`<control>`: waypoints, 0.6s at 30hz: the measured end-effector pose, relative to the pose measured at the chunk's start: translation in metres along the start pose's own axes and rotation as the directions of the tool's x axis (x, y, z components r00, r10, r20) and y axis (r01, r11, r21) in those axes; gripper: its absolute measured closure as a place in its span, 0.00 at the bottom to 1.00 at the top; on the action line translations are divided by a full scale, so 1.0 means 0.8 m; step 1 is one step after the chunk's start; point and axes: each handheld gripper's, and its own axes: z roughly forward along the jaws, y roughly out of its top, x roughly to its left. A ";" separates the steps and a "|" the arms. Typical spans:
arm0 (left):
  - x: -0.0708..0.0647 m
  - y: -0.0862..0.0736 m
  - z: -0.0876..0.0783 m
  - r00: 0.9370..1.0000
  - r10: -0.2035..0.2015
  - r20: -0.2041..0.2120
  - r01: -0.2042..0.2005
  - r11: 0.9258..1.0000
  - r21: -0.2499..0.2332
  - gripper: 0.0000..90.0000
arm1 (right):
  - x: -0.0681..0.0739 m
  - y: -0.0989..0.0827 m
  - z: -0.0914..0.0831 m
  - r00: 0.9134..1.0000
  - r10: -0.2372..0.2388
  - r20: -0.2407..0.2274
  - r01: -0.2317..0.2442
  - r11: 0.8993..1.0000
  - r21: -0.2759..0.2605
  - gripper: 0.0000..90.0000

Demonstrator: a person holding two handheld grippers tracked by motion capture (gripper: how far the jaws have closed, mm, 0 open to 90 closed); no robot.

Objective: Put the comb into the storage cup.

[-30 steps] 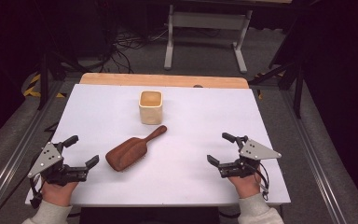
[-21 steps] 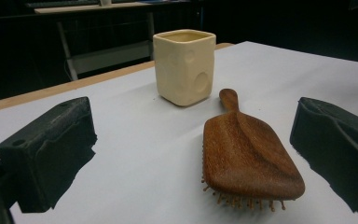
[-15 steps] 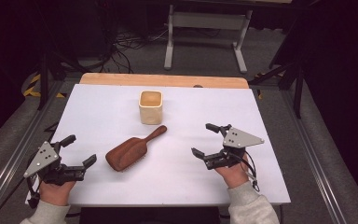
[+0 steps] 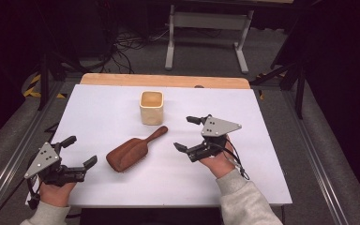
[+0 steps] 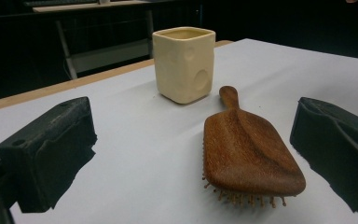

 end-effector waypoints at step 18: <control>0.002 -0.001 -0.005 1.000 -0.009 0.000 0.009 1.000 -0.009 0.01 | -0.011 0.025 0.058 0.993 -0.026 -0.114 0.032 0.998 0.059 0.16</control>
